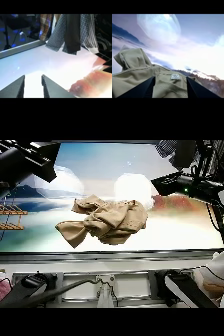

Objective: Fold the clothes and pants, and hang the long-sleeved shirts on hangers.

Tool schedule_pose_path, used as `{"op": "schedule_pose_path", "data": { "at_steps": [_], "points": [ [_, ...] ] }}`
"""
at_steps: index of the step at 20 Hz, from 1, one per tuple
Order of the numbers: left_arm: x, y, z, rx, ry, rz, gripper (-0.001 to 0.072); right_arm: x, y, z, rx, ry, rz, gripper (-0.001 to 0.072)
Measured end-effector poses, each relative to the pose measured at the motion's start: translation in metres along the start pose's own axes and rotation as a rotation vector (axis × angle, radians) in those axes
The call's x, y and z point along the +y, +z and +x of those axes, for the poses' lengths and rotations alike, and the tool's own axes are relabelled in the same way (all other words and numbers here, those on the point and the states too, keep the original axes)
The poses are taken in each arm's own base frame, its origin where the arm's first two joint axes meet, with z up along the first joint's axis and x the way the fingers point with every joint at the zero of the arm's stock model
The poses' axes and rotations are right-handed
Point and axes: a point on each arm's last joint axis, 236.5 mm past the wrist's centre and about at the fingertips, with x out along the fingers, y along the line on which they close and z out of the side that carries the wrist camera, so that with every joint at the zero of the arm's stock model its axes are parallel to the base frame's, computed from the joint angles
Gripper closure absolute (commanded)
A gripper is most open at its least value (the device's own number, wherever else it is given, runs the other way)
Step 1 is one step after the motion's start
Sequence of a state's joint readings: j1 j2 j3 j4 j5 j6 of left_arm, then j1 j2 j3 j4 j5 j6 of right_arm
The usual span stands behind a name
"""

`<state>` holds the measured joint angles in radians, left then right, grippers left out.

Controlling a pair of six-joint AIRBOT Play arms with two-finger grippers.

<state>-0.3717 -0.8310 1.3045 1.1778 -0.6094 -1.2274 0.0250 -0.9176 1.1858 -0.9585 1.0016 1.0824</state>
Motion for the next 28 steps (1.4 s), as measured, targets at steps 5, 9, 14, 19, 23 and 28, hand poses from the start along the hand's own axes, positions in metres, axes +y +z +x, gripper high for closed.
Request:
{"op": "schedule_pose_path", "data": {
  "at_steps": [5,9,14,19,23,28],
  "points": [
    [0.000,0.000,0.000,0.000,0.000,0.000,0.0459,0.000,0.000,0.000,0.000,0.000,0.001,0.0247],
    [0.000,0.000,0.000,0.000,0.000,0.000,0.0459,0.000,0.000,0.000,0.000,0.000,0.001,0.0247],
    [0.000,0.000,0.000,0.000,0.000,0.000,0.0459,0.000,0.000,0.000,0.000,0.000,0.001,0.0247],
    [0.000,0.000,0.000,0.000,0.000,0.000,0.0459,0.000,0.000,0.000,0.000,0.000,0.000,0.0247],
    [-0.010,-0.002,-0.001,0.011,-0.040,-0.046,0.0459,0.000,0.000,0.000,0.000,0.000,0.001,0.0247],
    [-0.030,-0.071,-0.002,0.274,-0.130,-0.058,0.0476,-0.005,0.009,0.000,-0.039,-0.020,0.001,0.0247]
  ]
}}
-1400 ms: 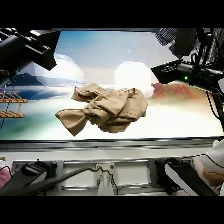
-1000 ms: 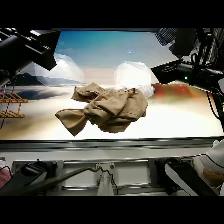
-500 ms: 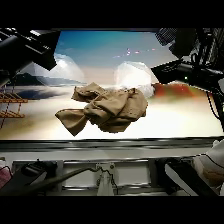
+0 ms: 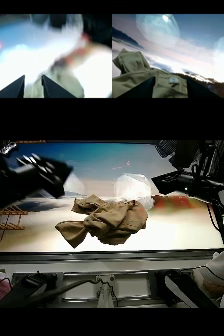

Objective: Fold the clothes and pants, and hang the long-sleeved shirts on hangers.

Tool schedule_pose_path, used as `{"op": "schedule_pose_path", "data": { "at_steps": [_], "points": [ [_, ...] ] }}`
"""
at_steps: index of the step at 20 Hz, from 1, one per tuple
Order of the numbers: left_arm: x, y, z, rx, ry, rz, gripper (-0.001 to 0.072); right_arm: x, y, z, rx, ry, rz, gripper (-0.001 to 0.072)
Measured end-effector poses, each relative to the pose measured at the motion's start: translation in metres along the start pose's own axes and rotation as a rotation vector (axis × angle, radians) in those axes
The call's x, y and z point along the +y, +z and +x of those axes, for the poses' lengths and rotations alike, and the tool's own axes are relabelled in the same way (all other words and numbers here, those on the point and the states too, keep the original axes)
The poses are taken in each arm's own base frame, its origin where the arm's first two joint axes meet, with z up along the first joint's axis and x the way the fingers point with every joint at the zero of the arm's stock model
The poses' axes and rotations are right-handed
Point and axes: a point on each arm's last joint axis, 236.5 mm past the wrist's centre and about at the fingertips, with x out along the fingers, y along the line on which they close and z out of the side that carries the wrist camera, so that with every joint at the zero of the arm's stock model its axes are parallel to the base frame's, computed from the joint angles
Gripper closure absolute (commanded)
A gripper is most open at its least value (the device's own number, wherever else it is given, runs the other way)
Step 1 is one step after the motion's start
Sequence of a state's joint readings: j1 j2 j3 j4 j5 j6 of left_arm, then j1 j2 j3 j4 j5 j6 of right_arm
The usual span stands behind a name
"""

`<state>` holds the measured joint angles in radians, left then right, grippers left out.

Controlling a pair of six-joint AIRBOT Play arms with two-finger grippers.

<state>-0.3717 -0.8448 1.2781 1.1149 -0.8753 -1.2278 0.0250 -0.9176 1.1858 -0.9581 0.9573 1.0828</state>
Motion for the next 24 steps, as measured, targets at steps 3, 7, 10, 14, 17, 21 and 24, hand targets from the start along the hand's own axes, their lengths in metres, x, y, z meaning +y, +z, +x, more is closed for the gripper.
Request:
{"op": "schedule_pose_path", "data": {
  "at_steps": [3,7,10,14,17,21,24],
  "points": [
    [0.013,-0.081,0.017,0.255,0.027,-0.041,0.0160,-0.003,0.007,0.000,-0.028,-0.013,0.002,0.0247],
    [0.028,-0.168,0.042,0.475,0.056,-0.145,0.0106,0.003,0.003,0.000,-0.012,0.015,0.067,0.0248],
    [0.028,-0.202,0.072,0.554,0.014,-0.196,0.0092,0.010,-0.012,0.002,0.049,0.044,0.099,0.0248],
    [0.027,-0.221,0.124,0.631,-0.067,-0.236,0.0098,0.005,-0.046,0.013,0.143,0.039,0.137,0.0248],
    [0.025,-0.205,0.167,0.614,-0.128,-0.258,0.0100,0.000,-0.082,0.025,0.219,0.034,0.177,0.0248],
    [0.018,-0.181,0.211,0.597,-0.211,-0.269,0.0150,-0.006,-0.136,0.039,0.316,0.026,0.239,0.0248],
    [0.016,-0.187,0.235,0.623,-0.251,-0.277,0.0150,-0.008,-0.163,0.045,0.356,0.017,0.268,0.0248]
  ]
}}
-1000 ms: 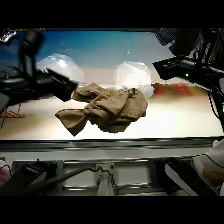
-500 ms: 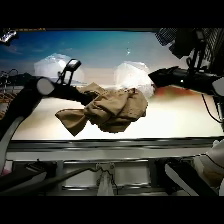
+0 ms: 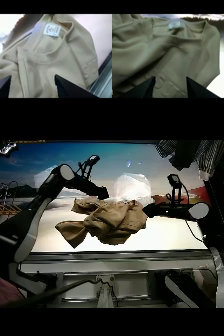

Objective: Fold the clothes and pants, and hang the long-sleeved shirts on hangers.

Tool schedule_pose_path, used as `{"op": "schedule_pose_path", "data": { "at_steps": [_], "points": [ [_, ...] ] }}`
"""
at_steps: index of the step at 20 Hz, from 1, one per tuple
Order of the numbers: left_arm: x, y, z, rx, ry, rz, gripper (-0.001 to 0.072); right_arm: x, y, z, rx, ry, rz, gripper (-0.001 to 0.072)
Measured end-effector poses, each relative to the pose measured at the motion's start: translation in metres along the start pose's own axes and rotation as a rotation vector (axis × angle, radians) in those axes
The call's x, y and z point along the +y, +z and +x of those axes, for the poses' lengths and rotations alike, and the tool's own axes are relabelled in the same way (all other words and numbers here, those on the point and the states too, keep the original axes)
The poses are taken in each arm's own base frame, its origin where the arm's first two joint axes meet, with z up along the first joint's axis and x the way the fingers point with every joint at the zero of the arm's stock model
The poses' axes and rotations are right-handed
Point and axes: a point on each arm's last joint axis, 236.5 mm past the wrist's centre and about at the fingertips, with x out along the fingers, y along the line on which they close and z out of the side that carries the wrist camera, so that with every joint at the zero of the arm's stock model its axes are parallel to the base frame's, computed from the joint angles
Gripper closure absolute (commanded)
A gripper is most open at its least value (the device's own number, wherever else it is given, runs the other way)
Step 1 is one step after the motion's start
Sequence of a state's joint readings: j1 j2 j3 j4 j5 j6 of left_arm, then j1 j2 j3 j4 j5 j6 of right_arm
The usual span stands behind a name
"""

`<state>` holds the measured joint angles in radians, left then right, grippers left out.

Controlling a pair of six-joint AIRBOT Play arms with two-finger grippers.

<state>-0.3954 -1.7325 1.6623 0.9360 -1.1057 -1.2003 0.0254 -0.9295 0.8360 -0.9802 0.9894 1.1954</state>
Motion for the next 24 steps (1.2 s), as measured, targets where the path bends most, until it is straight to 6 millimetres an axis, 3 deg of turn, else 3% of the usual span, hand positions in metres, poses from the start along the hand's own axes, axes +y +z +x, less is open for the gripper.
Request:
{"op": "schedule_pose_path", "data": {
  "at_steps": [7,8,12,15,16,17,20,24],
  "points": [
    [0.015,-0.031,0.046,0.148,-0.053,-0.045,0.0183,-0.006,-0.014,0.009,0.023,-0.006,0.018,0.0248],
    [0.014,-0.036,0.049,0.168,-0.060,-0.047,0.0232,-0.006,-0.014,0.009,0.023,-0.007,0.018,0.0248],
    [0.002,-0.047,0.059,0.212,-0.087,-0.039,0.0258,-0.008,-0.012,0.010,0.012,-0.015,0.014,0.0248],
    [-0.008,-0.053,0.066,0.238,-0.101,-0.024,0.0605,-0.009,-0.012,0.010,0.010,-0.016,0.015,0.0248],
    [-0.011,-0.055,0.068,0.242,-0.104,-0.020,0.0690,-0.009,-0.012,0.010,0.010,-0.016,0.015,0.0248],
    [-0.013,-0.055,0.069,0.244,-0.106,-0.016,0.0690,-0.009,-0.012,0.010,0.010,-0.016,0.015,0.0248],
    [-0.019,-0.048,0.061,0.223,-0.108,-0.006,0.0691,-0.010,-0.013,0.010,0.015,-0.020,0.017,0.0248],
    [-0.035,-0.011,0.011,0.092,-0.092,0.040,0.0691,-0.023,-0.014,0.012,0.014,-0.071,0.023,0.0248]
  ]
}}
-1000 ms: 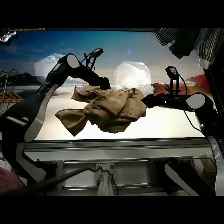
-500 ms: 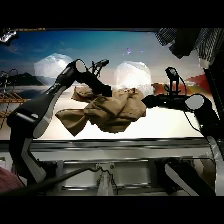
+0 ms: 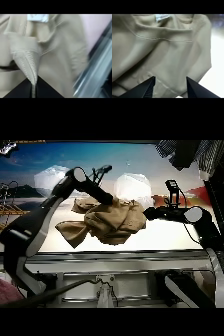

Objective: Fold the clothes and pants, and hang the long-sleeved shirts on hangers.

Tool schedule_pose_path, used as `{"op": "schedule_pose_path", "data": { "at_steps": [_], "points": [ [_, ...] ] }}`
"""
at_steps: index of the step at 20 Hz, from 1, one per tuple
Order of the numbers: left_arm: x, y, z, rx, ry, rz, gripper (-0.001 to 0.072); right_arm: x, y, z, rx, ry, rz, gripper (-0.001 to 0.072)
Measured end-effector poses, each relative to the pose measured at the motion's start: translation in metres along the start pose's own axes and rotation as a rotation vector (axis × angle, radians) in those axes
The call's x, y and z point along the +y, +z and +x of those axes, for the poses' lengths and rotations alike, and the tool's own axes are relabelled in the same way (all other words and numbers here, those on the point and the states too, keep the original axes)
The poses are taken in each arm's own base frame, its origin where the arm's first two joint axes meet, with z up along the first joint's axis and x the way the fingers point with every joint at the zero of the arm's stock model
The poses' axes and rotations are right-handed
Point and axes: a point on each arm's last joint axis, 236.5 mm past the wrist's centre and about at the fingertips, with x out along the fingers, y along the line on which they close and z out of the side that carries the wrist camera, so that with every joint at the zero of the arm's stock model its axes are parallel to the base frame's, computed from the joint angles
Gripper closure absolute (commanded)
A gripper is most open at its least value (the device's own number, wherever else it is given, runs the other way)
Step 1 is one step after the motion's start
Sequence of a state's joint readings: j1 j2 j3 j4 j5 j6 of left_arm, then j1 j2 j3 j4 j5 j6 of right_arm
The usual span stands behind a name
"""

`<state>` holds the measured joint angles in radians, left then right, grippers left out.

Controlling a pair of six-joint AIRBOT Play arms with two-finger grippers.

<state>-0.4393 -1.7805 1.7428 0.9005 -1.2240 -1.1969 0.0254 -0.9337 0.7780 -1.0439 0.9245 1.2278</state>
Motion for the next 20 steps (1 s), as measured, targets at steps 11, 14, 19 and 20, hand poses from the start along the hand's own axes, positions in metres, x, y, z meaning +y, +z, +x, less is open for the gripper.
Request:
{"op": "schedule_pose_path", "data": {
  "at_steps": [11,14,19,20],
  "points": [
    [-0.130,-0.048,-0.108,0.037,-0.026,0.244,0.0693,0.013,0.008,0.001,-0.028,0.063,0.172,0.0204],
    [-0.134,-0.099,-0.087,0.170,-0.027,0.224,0.0693,0.025,0.004,-0.002,0.001,0.108,0.188,0.0204],
    [-0.126,-0.167,-0.054,0.318,-0.013,0.166,0.0693,0.045,0.004,-0.005,0.024,0.142,0.113,0.0204],
    [-0.126,-0.174,-0.050,0.327,-0.011,0.161,0.0693,0.053,0.003,-0.005,0.031,0.143,0.063,0.0204]
  ]
}}
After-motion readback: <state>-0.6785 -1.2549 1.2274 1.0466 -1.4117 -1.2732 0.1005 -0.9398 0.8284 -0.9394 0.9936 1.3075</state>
